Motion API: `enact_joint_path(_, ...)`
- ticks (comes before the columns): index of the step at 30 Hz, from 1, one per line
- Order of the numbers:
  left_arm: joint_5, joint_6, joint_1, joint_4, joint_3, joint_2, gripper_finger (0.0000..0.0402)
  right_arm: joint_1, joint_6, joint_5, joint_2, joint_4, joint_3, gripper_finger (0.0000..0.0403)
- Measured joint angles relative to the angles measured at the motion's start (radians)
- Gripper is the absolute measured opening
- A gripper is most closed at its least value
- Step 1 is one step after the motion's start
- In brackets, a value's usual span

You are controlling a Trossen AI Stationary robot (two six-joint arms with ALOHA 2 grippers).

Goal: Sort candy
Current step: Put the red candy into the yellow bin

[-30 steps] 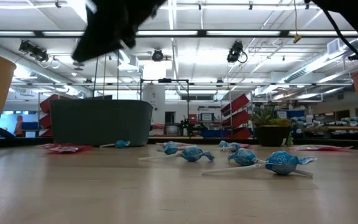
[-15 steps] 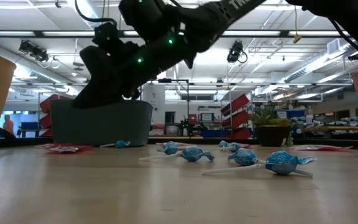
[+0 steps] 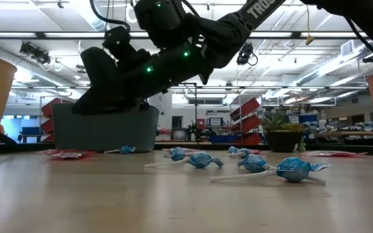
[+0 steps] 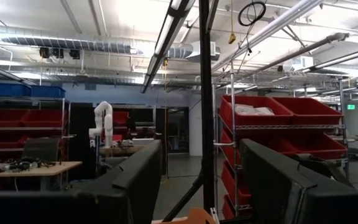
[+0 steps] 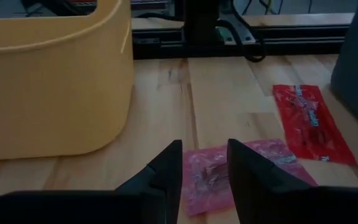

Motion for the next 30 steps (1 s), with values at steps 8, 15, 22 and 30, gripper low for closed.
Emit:
enact_joint_path(8,0.0,0.0,0.0,0.0,0.0,0.0,0.0218,-0.001,-0.001,0.027,0.0,0.034,-0.004,0.0114)
enact_joint_path(15,0.0,0.0,0.0,0.0,0.0,0.0,0.0218,-0.012,-0.057,0.028,0.0,0.064,-0.004,0.0115)
enact_joint_path(22,0.0,0.0,0.0,0.0,0.0,0.0,0.0218,-0.03,-0.086,-0.004,0.0,0.124,-0.004,0.0115)
enact_joint_path(30,0.001,0.0,0.0,0.0,0.0,0.0,0.0218,-0.034,-0.124,-0.026,0.011,0.155,-0.003,0.0115)
